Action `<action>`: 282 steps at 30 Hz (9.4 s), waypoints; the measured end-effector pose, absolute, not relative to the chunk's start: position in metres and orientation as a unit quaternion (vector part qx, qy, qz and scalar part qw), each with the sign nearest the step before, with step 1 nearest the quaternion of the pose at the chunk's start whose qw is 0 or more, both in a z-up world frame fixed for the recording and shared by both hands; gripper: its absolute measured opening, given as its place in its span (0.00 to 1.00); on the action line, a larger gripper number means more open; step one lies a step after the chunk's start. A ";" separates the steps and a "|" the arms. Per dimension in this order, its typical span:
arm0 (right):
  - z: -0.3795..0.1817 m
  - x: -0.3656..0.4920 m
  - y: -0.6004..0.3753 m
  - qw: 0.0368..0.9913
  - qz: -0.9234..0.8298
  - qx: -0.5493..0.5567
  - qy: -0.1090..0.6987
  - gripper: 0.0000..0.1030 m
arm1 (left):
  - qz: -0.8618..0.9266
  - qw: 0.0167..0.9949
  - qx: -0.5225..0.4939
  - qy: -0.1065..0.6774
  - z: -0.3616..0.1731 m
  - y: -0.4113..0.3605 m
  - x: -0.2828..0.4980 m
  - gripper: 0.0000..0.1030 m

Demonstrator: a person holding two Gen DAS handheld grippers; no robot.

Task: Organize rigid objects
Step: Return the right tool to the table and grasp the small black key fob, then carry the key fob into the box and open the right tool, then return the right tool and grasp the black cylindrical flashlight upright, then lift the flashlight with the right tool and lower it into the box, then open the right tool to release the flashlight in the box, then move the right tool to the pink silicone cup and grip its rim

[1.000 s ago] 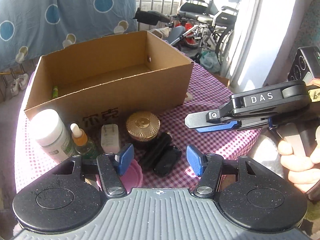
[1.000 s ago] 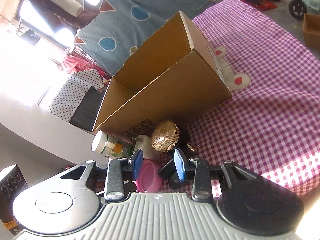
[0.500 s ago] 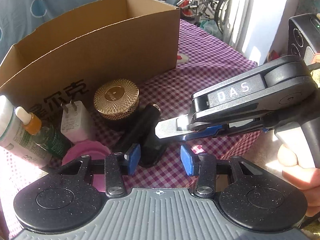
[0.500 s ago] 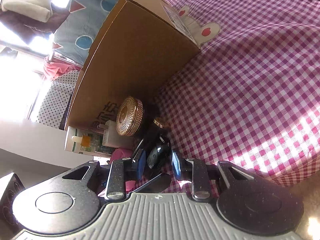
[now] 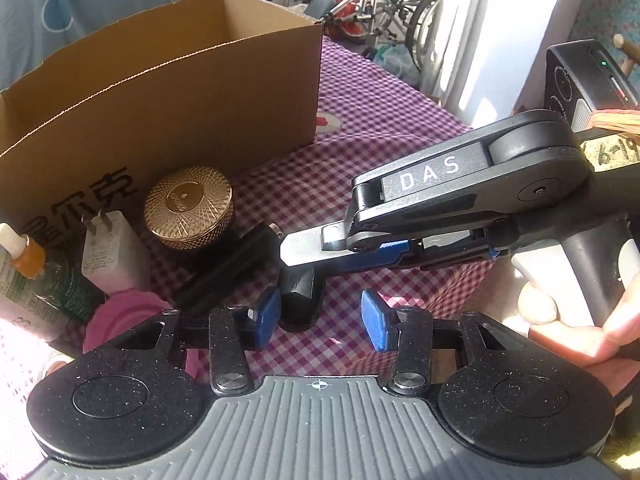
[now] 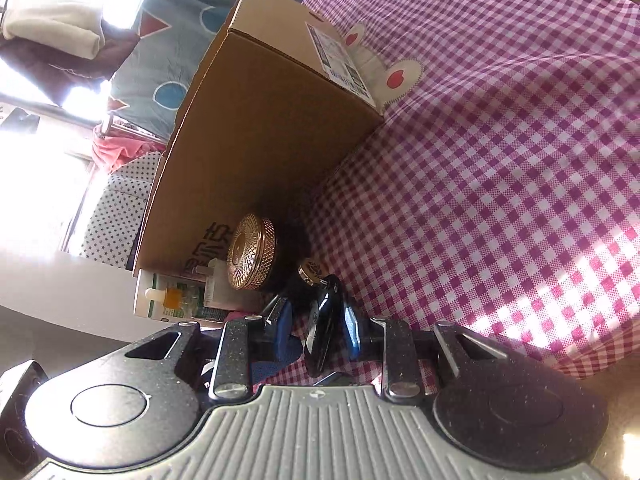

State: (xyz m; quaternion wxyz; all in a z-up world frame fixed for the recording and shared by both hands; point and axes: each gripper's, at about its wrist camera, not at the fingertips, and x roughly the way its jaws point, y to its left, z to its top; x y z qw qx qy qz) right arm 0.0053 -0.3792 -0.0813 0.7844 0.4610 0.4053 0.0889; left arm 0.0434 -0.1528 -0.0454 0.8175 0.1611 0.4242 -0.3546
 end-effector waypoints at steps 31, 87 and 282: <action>-0.056 0.008 -0.350 0.820 0.093 0.415 0.382 0.17 | -0.354 0.839 0.130 0.392 -0.034 -0.144 0.036 0.37; 0.042 0.247 -0.287 0.780 0.230 0.337 0.475 0.19 | -0.214 0.878 0.074 0.422 0.075 -0.052 0.173 0.52; -0.045 0.018 -0.284 0.865 0.078 0.232 0.437 0.23 | -0.357 0.807 0.164 0.442 -0.043 -0.118 0.008 0.77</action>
